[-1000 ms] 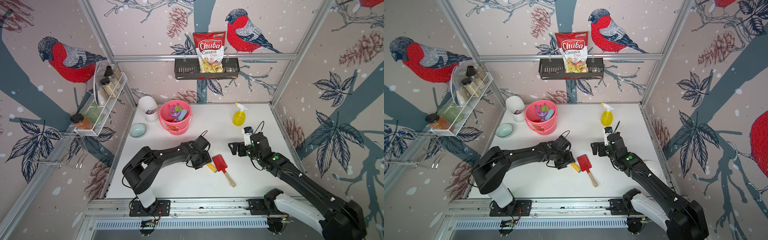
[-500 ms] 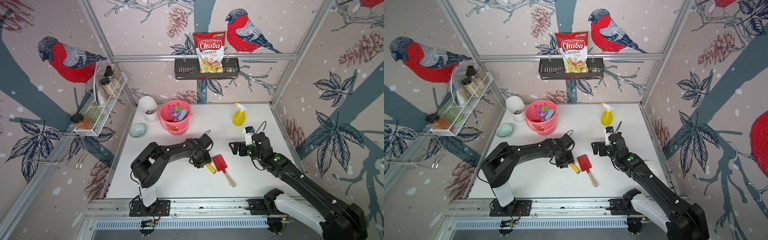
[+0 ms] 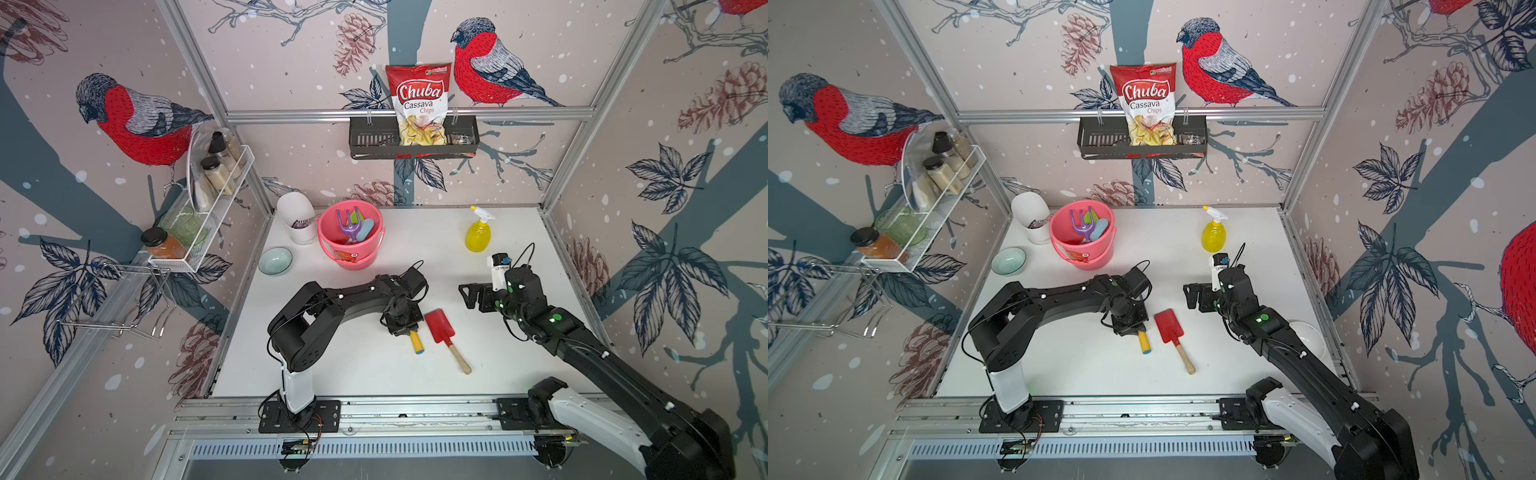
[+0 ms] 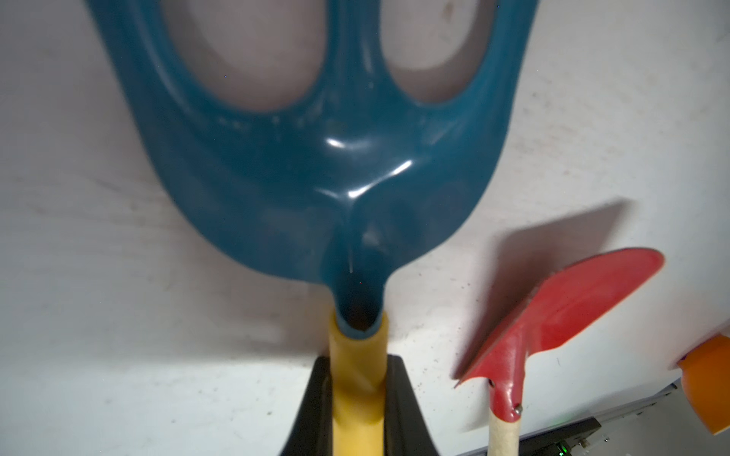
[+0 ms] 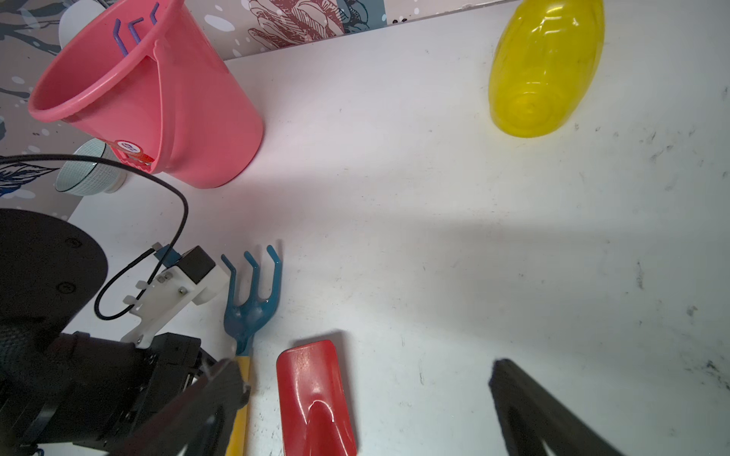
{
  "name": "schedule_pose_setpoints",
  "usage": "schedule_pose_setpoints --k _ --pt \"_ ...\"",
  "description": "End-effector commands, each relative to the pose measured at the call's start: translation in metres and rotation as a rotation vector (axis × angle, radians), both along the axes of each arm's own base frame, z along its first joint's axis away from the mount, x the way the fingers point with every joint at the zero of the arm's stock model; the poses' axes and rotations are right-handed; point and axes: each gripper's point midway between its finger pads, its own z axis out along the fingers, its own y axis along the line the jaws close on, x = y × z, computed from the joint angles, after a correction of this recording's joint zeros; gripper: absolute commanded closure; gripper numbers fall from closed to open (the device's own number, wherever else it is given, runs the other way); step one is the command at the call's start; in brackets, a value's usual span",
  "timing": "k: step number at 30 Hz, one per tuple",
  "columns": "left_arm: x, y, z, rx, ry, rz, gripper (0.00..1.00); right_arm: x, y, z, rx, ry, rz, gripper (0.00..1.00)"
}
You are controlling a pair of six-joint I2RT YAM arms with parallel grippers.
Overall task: Organize the gardening tools
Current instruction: Pick up the gardening tool from the center of the board, then place the gardening tool in the container.
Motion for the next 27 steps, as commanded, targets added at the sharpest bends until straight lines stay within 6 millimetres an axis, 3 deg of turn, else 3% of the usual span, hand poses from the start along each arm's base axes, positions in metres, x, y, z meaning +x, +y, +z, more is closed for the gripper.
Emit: schedule_pose_setpoints --k 1,6,10,16,19,24,27 --pt "0.000 0.013 0.010 0.045 -0.038 0.001 1.00 -0.002 0.002 -0.002 0.011 0.015 0.008 0.00" --pt "0.030 0.023 0.062 0.049 -0.277 0.014 1.00 -0.003 0.006 -0.005 0.035 0.027 0.016 0.00" --pt "0.068 0.026 0.127 0.070 -0.527 -0.012 1.00 -0.004 0.009 -0.007 0.050 0.032 0.025 0.00" --pt "0.134 0.068 0.233 0.363 -1.034 -0.028 1.00 -0.002 0.015 -0.005 0.071 0.037 0.045 0.00" --pt "0.157 0.085 0.277 0.498 -1.238 -0.048 1.00 -0.003 0.018 -0.005 0.080 0.039 0.051 0.00" --pt "0.199 0.125 0.325 0.575 -1.401 -0.008 1.00 -0.006 0.021 -0.004 0.087 0.042 0.061 0.00" --pt "0.218 0.147 0.337 0.533 -1.509 0.009 1.00 -0.006 0.021 -0.004 0.092 0.042 0.059 0.00"
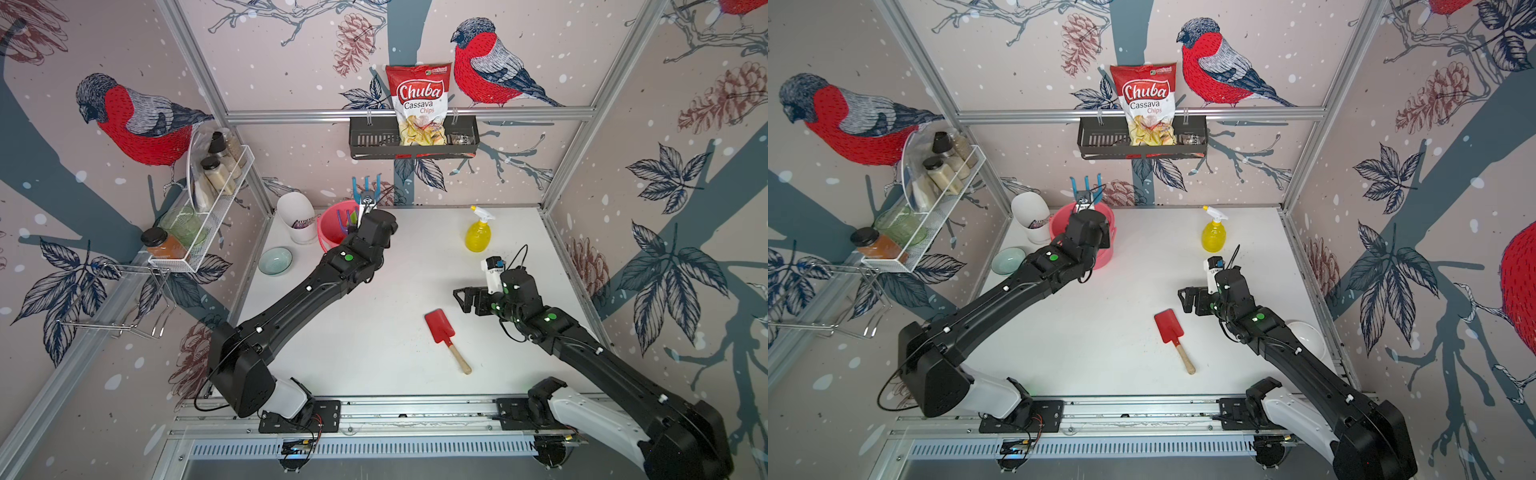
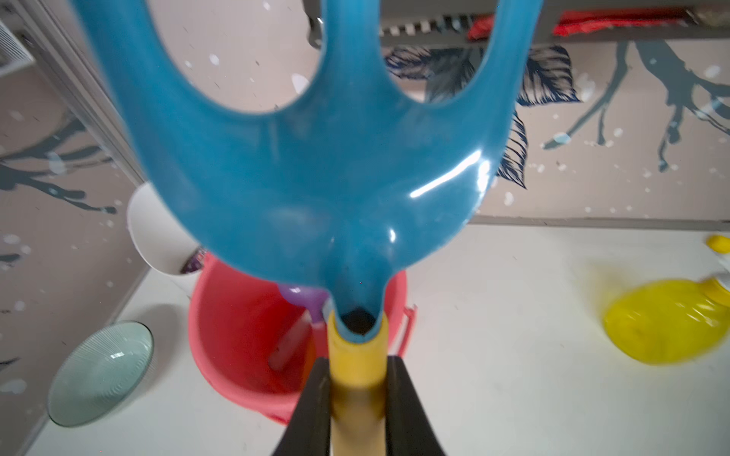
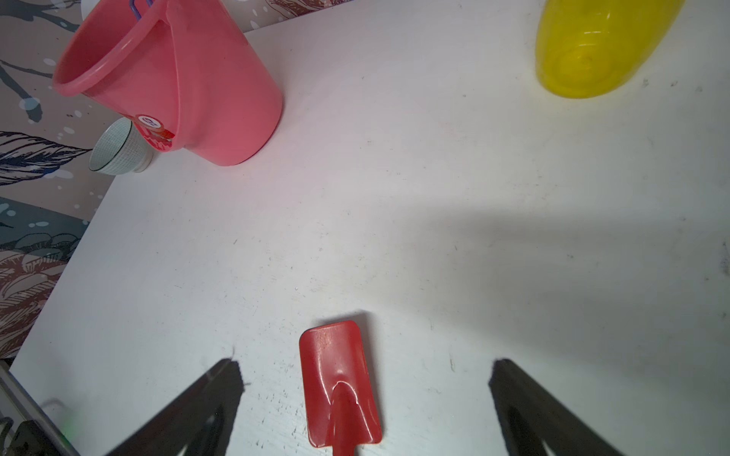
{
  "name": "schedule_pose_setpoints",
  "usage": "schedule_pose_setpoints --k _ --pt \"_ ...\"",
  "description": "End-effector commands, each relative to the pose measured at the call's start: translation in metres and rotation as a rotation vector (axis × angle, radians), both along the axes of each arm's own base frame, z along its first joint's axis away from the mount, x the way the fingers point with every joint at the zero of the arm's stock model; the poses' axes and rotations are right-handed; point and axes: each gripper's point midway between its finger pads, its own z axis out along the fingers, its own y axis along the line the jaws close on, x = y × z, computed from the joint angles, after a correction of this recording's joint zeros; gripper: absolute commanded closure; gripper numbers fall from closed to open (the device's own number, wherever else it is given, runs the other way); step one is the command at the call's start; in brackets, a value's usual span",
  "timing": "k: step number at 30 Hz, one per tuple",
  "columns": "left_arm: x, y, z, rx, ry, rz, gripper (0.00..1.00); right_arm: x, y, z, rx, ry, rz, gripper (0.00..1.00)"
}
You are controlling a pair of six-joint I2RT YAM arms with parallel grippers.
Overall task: Organize the gardening tools
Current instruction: Place the gardening tool in the container.
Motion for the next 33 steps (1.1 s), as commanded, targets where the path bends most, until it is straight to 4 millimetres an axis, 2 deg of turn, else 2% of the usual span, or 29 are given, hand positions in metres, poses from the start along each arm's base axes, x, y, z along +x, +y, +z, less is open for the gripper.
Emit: schedule_pose_setpoints --k 1,5,12,19,22,23,25,26,30,33 --pt "0.023 0.013 0.042 0.017 -0.218 -0.071 1.00 0.002 0.004 0.008 0.037 -0.020 -0.003 0.00" --pt "0.044 0.026 0.029 0.036 -0.251 -0.095 1.00 0.001 0.005 0.009 0.041 -0.021 0.000 0.00" --pt "0.070 0.041 -0.023 0.079 -0.227 -0.101 1.00 0.000 0.006 0.014 0.041 -0.029 0.003 0.00" --pt "0.078 0.056 -0.063 0.038 -0.202 -0.082 1.00 -0.002 0.006 0.012 0.046 -0.024 0.006 0.00" --pt "0.081 0.055 -0.071 0.021 -0.190 -0.087 1.00 -0.003 0.010 0.010 0.047 -0.015 0.015 0.00" --pt "0.079 0.057 -0.082 0.024 -0.168 -0.083 1.00 -0.003 0.011 0.009 0.044 -0.012 0.019 0.00" --pt "0.076 0.058 -0.089 0.016 -0.161 -0.076 1.00 -0.005 0.013 0.007 0.040 -0.006 0.021 0.00" --pt "0.075 0.058 -0.091 0.016 -0.160 -0.079 0.96 -0.005 0.014 0.007 0.041 -0.004 0.024 0.00" --pt "0.072 0.061 -0.099 0.008 -0.148 -0.065 0.64 -0.009 0.019 0.002 0.040 0.012 0.035 0.00" --pt "0.069 0.063 -0.099 0.000 -0.151 -0.057 0.47 -0.013 0.024 -0.004 0.030 0.034 0.046 0.00"
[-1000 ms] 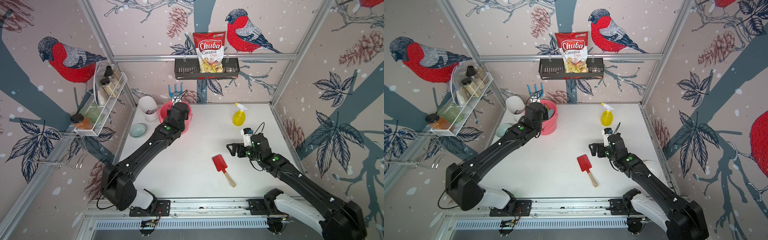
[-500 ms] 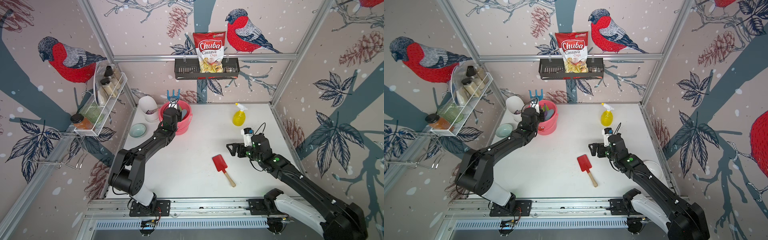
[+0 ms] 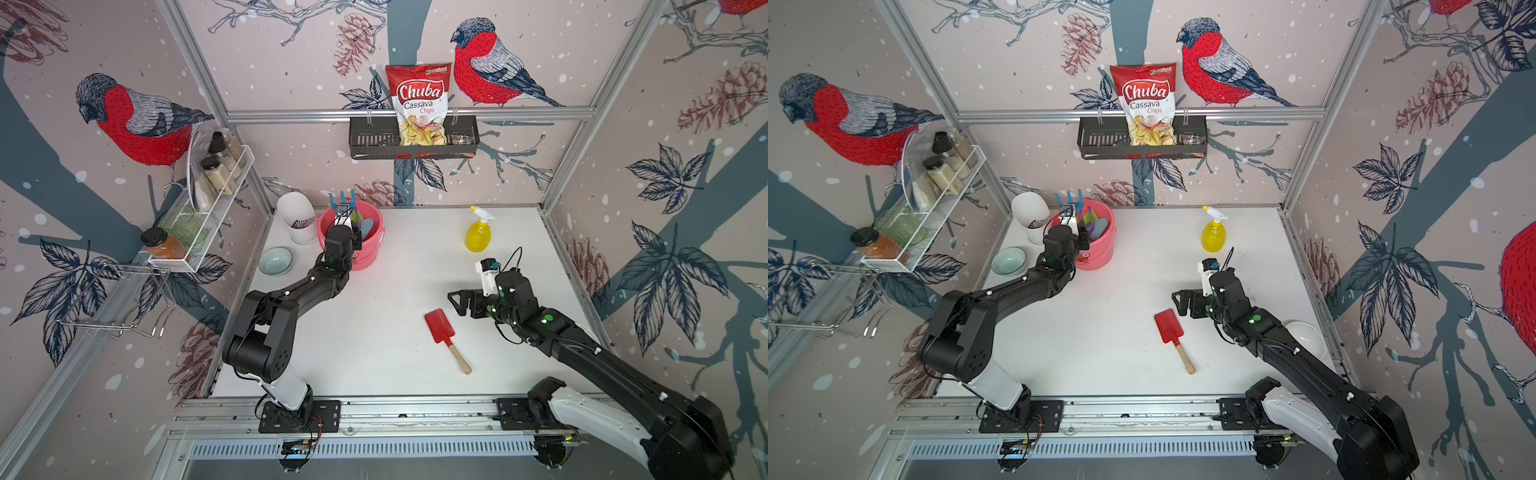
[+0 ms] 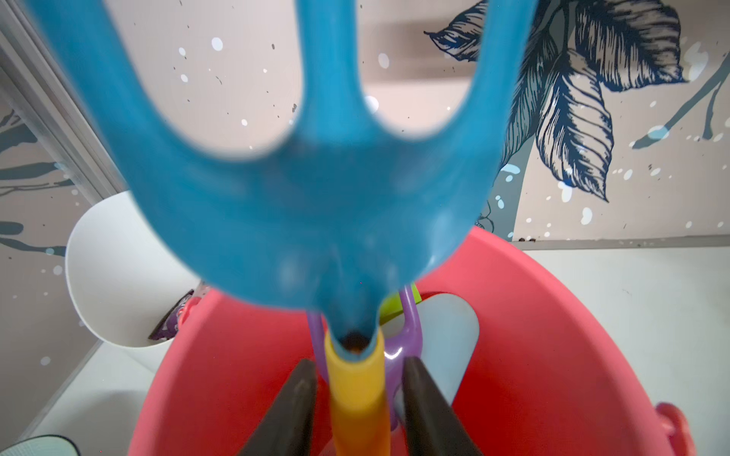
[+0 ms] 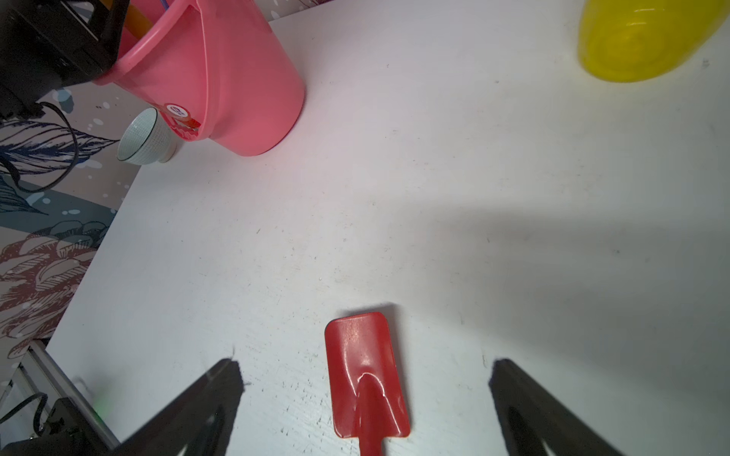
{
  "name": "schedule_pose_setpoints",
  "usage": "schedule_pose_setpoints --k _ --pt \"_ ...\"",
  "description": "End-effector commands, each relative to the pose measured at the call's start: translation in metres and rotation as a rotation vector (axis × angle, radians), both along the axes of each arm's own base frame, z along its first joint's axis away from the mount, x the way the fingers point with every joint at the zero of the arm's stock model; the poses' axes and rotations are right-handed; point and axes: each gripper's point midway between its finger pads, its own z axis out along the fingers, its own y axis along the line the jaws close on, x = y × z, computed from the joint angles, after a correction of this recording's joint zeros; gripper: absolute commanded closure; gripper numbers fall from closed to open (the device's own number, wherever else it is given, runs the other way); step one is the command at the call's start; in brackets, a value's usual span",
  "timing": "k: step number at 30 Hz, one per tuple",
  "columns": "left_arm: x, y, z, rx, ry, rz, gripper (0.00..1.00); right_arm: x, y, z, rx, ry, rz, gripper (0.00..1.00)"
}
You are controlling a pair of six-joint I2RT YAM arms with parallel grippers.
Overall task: Organize the gardening tools
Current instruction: Place the gardening tool in the container, then pick up the gardening tool from the center of the board.
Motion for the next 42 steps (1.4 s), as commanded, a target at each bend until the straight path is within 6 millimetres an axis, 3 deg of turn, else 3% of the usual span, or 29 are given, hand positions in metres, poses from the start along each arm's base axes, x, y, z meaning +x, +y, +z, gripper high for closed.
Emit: schedule_pose_setpoints --k 1,4,10,14,18,23,27,32,37,42 --pt "-0.002 0.004 0.009 -0.027 -0.035 0.013 0.41 -0.002 0.006 -0.002 0.004 0.012 -0.001 0.00" --pt "-0.006 0.004 0.016 -0.042 -0.055 0.007 0.25 -0.009 0.012 -0.010 -0.020 0.047 0.012 0.00" --pt "-0.013 0.003 0.035 -0.054 -0.070 -0.013 0.05 -0.029 0.025 -0.030 -0.069 0.135 0.034 0.00" --pt "-0.022 -0.003 0.054 -0.070 -0.071 -0.039 0.03 -0.042 0.017 -0.053 -0.158 0.214 0.003 0.00" --pt "-0.037 -0.022 0.069 -0.083 -0.052 -0.115 0.03 -0.056 0.012 -0.071 -0.218 0.285 -0.025 0.00" --pt "-0.061 -0.047 0.072 -0.107 0.037 -0.201 0.03 -0.079 0.020 -0.087 -0.253 0.334 0.001 0.01" --pt "-0.084 -0.065 0.070 -0.166 0.086 -0.315 0.03 -0.093 0.020 -0.101 -0.306 0.365 0.015 0.14" --pt "-0.105 -0.073 0.063 -0.228 0.153 -0.374 0.03 -0.103 0.013 -0.123 -0.405 0.409 0.028 0.27" --pt "-0.118 -0.073 0.061 -0.258 0.173 -0.398 0.03 -0.104 0.015 -0.136 -0.477 0.427 0.050 0.38" --pt "-0.128 -0.068 0.061 -0.263 0.181 -0.390 0.03 -0.101 0.019 -0.142 -0.515 0.434 0.057 0.60"
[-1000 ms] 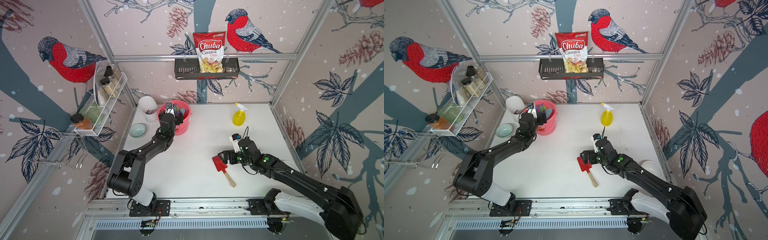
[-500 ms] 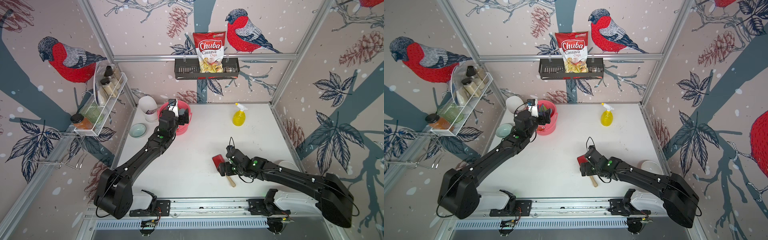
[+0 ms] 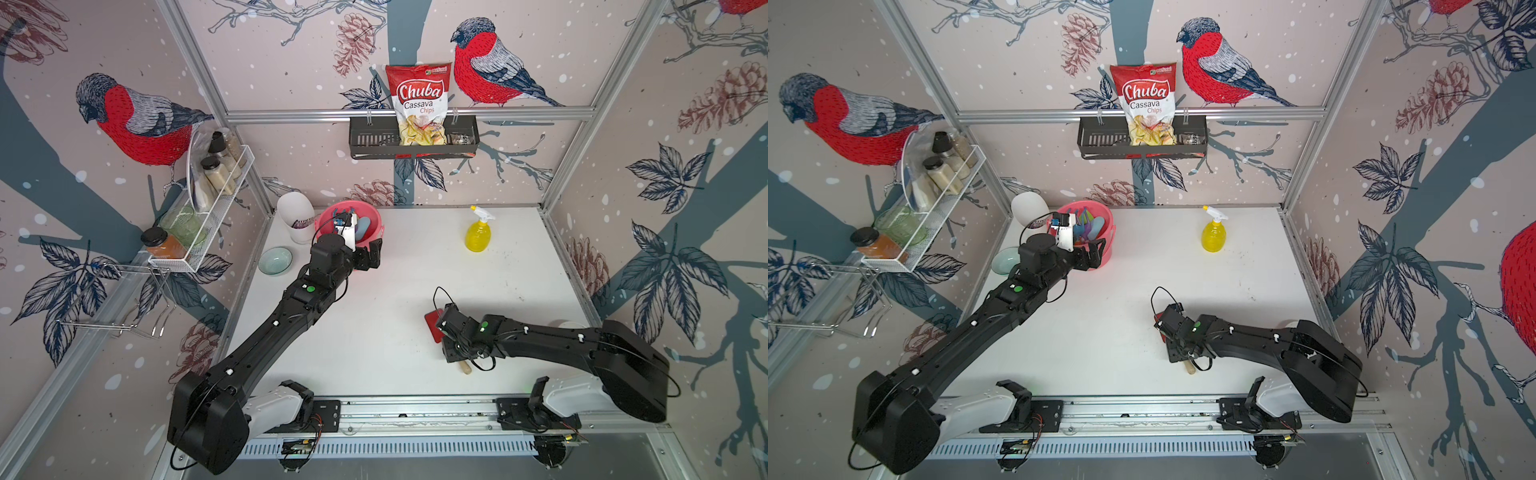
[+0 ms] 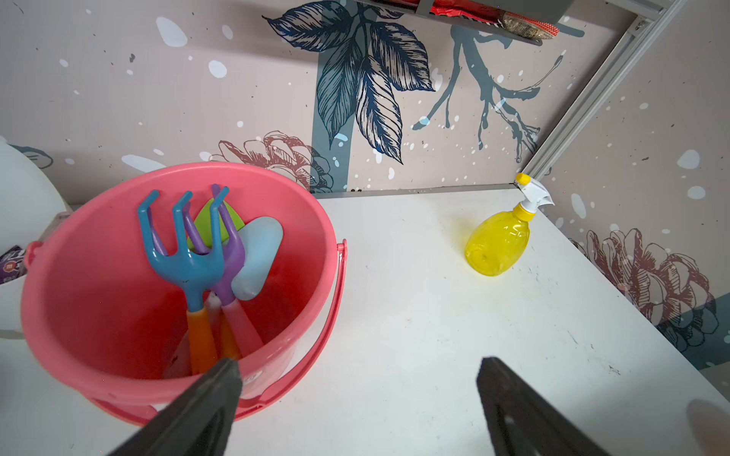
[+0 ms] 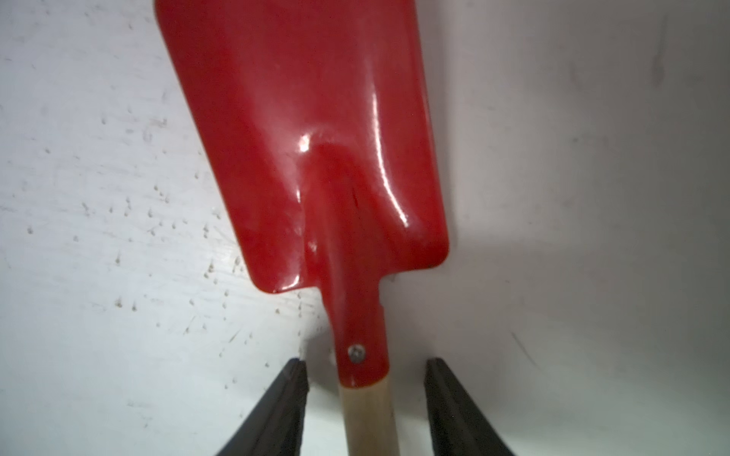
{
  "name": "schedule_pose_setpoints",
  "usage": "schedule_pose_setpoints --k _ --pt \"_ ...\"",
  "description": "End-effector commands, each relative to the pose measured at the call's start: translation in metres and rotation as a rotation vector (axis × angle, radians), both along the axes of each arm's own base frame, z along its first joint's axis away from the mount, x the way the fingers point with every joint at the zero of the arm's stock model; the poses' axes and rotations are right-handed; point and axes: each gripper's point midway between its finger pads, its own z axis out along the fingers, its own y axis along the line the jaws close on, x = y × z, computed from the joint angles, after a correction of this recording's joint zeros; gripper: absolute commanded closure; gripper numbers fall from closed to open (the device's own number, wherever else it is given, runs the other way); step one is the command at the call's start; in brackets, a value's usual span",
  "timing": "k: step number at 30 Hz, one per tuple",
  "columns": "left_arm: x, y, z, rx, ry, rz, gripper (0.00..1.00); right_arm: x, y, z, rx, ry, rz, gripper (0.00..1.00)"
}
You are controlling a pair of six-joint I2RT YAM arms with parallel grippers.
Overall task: Organize the gardening tools
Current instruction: Pick up the gardening tool from the center of the board.
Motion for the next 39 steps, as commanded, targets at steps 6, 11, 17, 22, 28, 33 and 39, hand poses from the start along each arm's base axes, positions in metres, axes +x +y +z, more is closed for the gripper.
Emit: schedule_pose_setpoints --k 6,11,17,22,28,33,39 --pt "-0.015 0.002 -0.005 -0.026 0.026 -0.014 0.03 -0.003 0.000 -0.005 -0.027 0.022 0.013 0.86" --pt "-0.020 -0.001 -0.008 -0.049 0.050 -0.037 0.03 0.003 0.002 0.004 -0.014 -0.010 -0.005 1.00" --pt "-0.037 -0.015 -0.016 -0.108 0.089 -0.133 0.03 0.034 0.013 0.048 0.057 -0.181 -0.072 1.00" --pt "-0.052 -0.025 -0.020 -0.130 0.093 -0.216 0.03 0.063 0.030 0.114 0.264 -0.389 -0.129 1.00" --pt "-0.078 -0.049 -0.005 -0.184 0.057 -0.424 0.03 0.082 0.032 0.188 0.463 -0.622 -0.170 1.00" --pt "-0.110 -0.083 0.000 -0.281 0.081 -0.693 0.06 0.087 0.036 0.241 0.590 -0.811 -0.141 1.00" --pt "-0.139 -0.104 0.007 -0.311 0.065 -0.875 0.10 0.090 0.037 0.284 0.700 -0.946 -0.133 1.00"
